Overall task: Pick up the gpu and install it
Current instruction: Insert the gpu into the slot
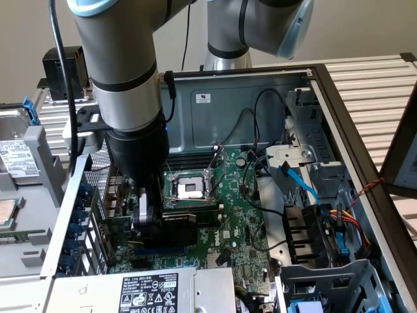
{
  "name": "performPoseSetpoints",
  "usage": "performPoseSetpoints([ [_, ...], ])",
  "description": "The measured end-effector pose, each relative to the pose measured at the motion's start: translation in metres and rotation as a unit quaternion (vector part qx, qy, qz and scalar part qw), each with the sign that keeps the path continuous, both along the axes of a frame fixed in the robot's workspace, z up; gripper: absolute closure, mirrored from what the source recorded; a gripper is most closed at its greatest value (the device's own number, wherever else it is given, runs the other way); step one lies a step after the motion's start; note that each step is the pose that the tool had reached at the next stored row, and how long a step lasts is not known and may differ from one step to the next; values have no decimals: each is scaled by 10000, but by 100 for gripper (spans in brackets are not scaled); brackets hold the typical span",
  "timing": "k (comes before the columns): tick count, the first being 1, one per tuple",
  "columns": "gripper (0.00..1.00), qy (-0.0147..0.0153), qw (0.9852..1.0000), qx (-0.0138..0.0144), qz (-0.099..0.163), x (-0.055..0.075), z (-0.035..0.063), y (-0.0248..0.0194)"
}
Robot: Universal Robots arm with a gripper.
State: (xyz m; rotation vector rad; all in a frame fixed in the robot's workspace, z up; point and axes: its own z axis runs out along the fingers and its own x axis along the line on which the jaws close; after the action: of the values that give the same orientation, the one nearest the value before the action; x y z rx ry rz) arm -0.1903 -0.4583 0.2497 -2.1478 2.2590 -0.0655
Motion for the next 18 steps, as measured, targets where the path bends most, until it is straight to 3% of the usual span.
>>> performPoseSetpoints([
  [18,73,0,10000,-19,-1,1,-9,1],
])
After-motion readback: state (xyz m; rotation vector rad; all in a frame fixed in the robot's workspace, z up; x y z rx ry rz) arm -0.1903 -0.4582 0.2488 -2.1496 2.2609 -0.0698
